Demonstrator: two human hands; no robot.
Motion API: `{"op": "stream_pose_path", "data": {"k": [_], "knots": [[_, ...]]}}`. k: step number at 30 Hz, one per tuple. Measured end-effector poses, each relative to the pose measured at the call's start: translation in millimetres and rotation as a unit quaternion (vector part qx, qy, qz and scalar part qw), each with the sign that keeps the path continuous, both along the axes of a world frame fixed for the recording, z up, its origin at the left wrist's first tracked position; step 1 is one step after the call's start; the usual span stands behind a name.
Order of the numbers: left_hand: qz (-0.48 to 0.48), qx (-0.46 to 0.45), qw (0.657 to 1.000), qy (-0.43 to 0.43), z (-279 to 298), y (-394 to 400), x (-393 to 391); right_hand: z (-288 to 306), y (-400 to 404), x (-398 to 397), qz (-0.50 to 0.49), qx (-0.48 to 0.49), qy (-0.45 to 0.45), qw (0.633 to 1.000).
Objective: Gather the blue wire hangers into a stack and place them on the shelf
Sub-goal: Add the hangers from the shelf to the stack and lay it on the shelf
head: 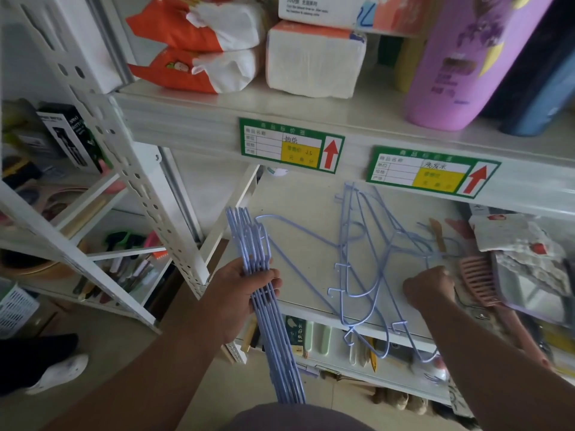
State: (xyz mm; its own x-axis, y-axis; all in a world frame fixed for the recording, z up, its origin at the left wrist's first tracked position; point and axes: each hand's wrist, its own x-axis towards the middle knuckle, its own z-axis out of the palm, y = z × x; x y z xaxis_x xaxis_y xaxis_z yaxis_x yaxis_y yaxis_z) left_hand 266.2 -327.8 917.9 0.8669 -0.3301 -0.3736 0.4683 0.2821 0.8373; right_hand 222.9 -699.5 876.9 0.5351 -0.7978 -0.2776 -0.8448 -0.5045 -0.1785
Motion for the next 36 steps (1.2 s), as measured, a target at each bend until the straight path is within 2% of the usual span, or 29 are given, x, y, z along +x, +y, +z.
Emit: {"op": "stream_pose_path", "data": {"k": [2, 3, 6, 8, 10, 14, 17, 19, 21, 25, 29, 36], "knots": [[0.001, -0.002, 1.0, 0.001, -0.9, 0.8, 0.2, 4.7, -8.4, -3.7, 0.046, -0.01, 0.043, 0.998], [0.001, -0.004, 1.0, 0.0, -1.5, 0.8, 0.3, 11.0, -8.8, -5.8, 0.033, 0.01, 0.04, 0.999], [0.002, -0.01, 1.0, -0.002, -1.9, 1.4, -0.6, 11.3, -19.3, -6.7, -0.005, 0.077, -0.039, 0.996], [0.003, -0.017, 1.0, -0.002, -2.4, 2.2, -1.0, 2.8, -23.0, 0.7, 0.036, 0.092, -0.051, 0.994], [0.005, -0.021, 1.0, 0.0, -3.2, 3.6, -0.6, -3.7, -22.4, 7.8, 0.062, 0.116, -0.115, 0.985], [0.003, -0.028, 1.0, 0.003, -2.6, 4.1, 0.0, 25.4, 14.9, 15.0, 0.068, 0.21, -0.256, 0.941], [-0.001, -0.029, 1.0, 0.002, -1.0, 2.9, -0.2, 54.5, 48.6, 19.6, 0.098, 0.348, -0.328, 0.873], [-0.004, -0.031, 0.999, 0.003, -0.1, 2.7, -0.8, 68.8, 71.4, 20.7, 0.118, 0.428, -0.327, 0.834], [-0.003, -0.034, 0.999, 0.0, 1.7, 2.5, -1.2, 79.4, 92.0, 20.6, 0.155, 0.458, -0.324, 0.813], [0.001, -0.039, 0.999, -0.012, 3.1, 2.8, 0.0, 85.4, 128.9, 16.6, 0.213, 0.456, -0.289, 0.814], [-0.01, -0.052, 0.998, -0.016, 9.4, 1.5, -1.7, 80.8, 157.7, 7.9, 0.25, 0.427, -0.246, 0.833], [-0.011, -0.019, 0.999, -0.038, 12.9, -1.5, -4.1, 64.6, 188.7, -8.0, 0.305, 0.446, -0.199, 0.818]]}}
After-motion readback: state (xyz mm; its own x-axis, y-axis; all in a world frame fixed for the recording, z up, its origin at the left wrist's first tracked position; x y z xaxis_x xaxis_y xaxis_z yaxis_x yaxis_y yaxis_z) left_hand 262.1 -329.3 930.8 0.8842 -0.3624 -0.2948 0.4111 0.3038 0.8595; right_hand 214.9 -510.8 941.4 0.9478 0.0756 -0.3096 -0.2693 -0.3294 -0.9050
